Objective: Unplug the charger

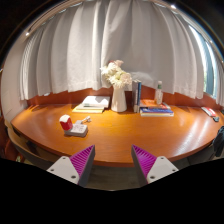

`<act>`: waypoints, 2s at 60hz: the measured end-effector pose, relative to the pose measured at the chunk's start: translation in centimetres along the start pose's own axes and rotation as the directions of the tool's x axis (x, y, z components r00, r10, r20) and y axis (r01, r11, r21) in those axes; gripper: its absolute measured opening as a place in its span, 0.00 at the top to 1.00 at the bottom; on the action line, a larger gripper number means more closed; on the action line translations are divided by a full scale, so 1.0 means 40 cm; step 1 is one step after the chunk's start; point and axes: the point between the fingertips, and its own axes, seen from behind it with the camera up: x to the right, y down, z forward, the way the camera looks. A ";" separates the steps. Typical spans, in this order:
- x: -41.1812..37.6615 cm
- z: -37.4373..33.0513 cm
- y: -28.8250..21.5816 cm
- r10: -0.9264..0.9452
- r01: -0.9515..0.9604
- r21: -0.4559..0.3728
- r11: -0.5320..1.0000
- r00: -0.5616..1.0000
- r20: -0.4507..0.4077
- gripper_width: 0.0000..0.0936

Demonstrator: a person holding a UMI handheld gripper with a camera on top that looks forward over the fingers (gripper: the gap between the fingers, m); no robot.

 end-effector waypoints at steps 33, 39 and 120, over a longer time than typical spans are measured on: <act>-0.643 0.512 0.047 0.000 0.008 -0.076 0.997 0.994 0.105 0.22; -0.671 0.597 -0.002 -0.002 0.007 -0.049 0.999 0.995 0.097 0.23; 0.087 0.683 -0.022 0.025 -0.057 -0.176 0.983 0.984 -0.178 0.49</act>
